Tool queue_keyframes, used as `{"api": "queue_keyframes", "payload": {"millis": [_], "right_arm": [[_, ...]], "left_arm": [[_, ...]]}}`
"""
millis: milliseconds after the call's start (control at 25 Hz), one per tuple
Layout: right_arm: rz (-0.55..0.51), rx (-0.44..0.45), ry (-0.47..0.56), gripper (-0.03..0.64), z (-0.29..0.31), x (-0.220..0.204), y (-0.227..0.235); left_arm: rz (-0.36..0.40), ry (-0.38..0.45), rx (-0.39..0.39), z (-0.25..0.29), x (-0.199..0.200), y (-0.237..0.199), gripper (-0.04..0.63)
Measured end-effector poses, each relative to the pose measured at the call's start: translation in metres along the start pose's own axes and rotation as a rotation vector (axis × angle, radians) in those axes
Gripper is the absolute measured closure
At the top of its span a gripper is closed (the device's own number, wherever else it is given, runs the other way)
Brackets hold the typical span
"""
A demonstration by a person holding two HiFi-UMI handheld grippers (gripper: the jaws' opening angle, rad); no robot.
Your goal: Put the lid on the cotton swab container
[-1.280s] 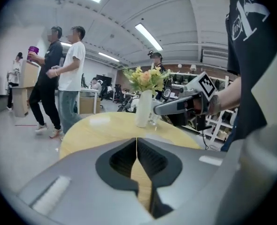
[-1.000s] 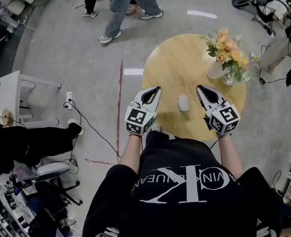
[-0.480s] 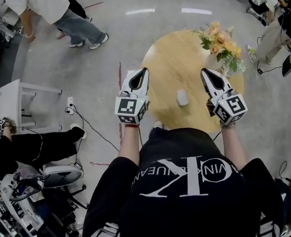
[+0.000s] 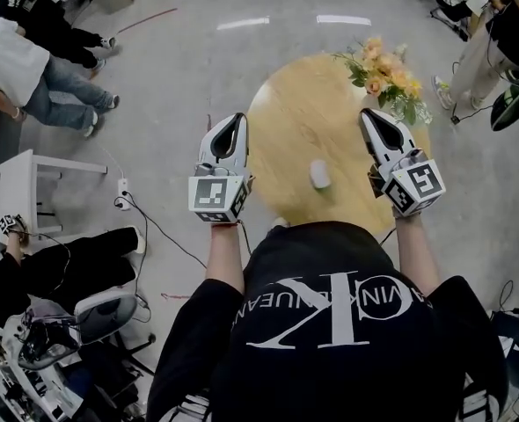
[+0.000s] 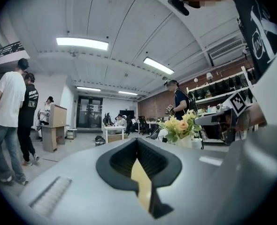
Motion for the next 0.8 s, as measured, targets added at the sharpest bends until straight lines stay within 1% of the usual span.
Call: {"api": "queue_keyframes", "payload": {"millis": [80, 320, 520, 800], "right_arm": [[-0.003, 0.003, 0.009, 0.595, 0.001, 0.004, 0.000], [-0.021, 0.023, 0.016, 0.595, 0.000, 0.007, -0.004], [-0.021, 0.013, 0.018, 0.595, -0.006, 0.006, -0.001], [-0.010, 0.006, 0.008, 0.595, -0.010, -0.003, 0.004]], "left_arm": [[0.004, 0.013, -0.007, 0.002, 0.006, 0.000, 0.583], [0.021, 0.020, 0.025, 0.002, 0.013, -0.002, 0.583], [-0.001, 0.025, 0.021, 0.004, 0.009, 0.000, 0.583], [-0.011, 0.020, 0.015, 0.006, -0.001, 0.008, 0.583]]}}
Point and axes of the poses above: the fingertips, and each gripper's own axes: z forward along the fingers, y to its right, x out of its top, the point moved 7 cm from there along -z, backward along the fingers, and after that the axes turned 11 degrees about y, right-handed, at the moved point
